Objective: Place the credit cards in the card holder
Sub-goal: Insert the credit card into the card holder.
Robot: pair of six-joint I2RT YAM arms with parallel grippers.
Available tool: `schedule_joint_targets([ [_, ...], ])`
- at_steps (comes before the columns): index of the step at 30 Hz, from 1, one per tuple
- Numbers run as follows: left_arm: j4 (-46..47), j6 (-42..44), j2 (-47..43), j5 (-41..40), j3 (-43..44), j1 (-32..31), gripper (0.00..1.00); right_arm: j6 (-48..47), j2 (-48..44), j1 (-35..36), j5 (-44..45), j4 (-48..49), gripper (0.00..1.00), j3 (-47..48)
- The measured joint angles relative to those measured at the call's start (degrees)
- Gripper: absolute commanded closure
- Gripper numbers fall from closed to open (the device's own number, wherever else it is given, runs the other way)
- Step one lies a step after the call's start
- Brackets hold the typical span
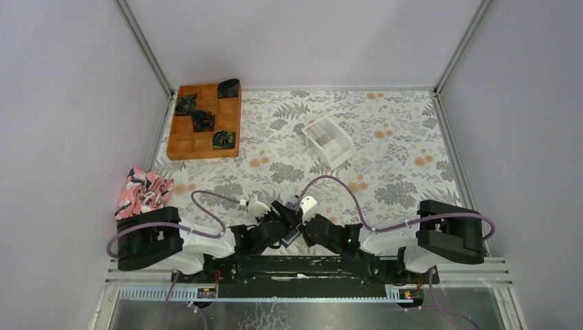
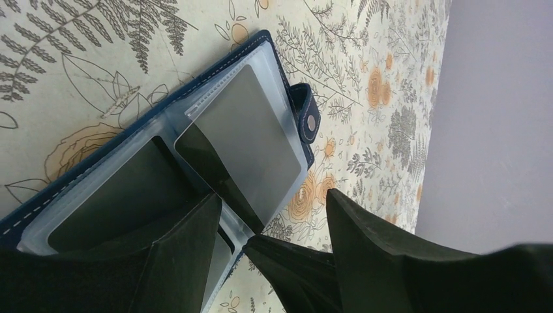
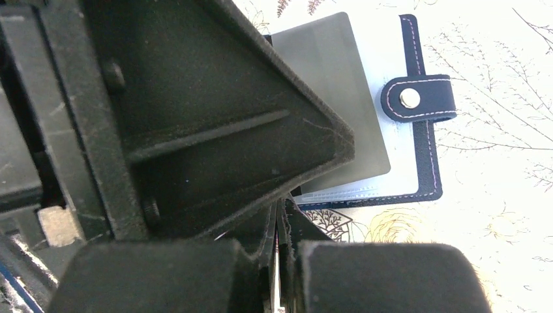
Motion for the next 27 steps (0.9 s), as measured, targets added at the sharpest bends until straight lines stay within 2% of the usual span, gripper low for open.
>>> schedule_joint_targets([
  [7,-4.3,1.5,-0.5,-1.5,1.7,-0.5,0.36,-0.1,0.0,-0.2,-0.5,-0.1,1.0,-0.1],
  [14,-9.2,4.2,-2.2,-2.8,3.1,-1.5,0.48,-0.2,-0.3,-0.4,-0.6,0.4,1.0,-0.1],
  [22,-12.3,6.2,-4.5,-5.4,3.7,-1.8,0.54,-0.2,-4.4,-0.6,-0.5,0.4,1.0,-0.1],
  [27,-13.0,7.3,-4.8,-6.1,4.5,-1.8,0.69,-0.3,-4.9,-0.6,-0.4,-0.1,1.0,-0.1],
])
